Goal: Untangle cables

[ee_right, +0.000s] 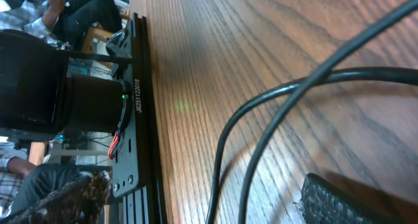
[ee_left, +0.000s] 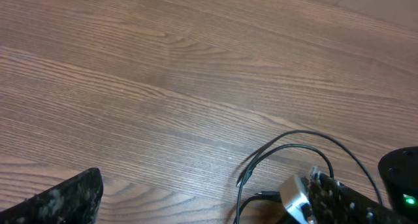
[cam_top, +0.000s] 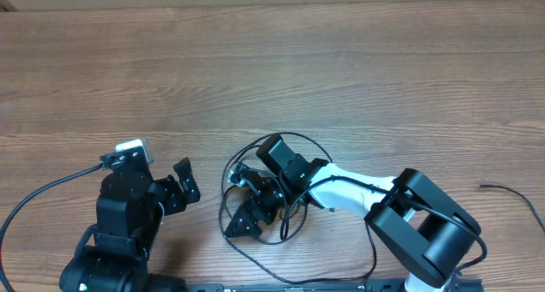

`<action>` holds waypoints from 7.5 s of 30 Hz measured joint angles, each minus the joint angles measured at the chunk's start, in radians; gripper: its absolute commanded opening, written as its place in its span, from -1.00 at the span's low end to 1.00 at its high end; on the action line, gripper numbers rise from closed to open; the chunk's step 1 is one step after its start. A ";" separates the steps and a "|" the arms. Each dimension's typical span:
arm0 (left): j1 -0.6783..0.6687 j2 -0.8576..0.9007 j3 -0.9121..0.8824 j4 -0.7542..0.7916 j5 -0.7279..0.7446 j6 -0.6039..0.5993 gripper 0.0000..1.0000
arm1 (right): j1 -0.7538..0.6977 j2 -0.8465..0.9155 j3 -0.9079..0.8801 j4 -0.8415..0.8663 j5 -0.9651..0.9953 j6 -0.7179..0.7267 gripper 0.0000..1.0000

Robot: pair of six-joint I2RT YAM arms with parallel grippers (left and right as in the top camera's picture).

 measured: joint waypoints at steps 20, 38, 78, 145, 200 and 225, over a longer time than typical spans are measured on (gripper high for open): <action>0.000 0.000 0.000 0.000 0.000 0.000 0.99 | -0.023 0.047 0.018 -0.194 -0.246 0.051 -0.92; 0.000 0.000 0.000 0.000 0.000 0.000 1.00 | -0.478 -0.433 0.460 -0.460 -0.122 0.193 -0.92; 0.000 0.002 0.000 0.000 -0.001 0.000 0.99 | -1.534 -0.333 0.868 -0.541 0.853 0.341 -0.92; 0.000 0.002 0.000 0.000 0.000 0.000 1.00 | -1.637 0.162 0.839 -0.934 0.717 0.376 1.00; 0.000 0.002 0.000 0.000 -0.001 0.000 0.99 | -0.372 0.018 0.510 -1.026 0.294 -0.402 1.00; 0.000 0.002 0.000 0.000 -0.001 0.000 1.00 | -0.309 0.008 0.327 -0.980 0.446 0.043 -0.92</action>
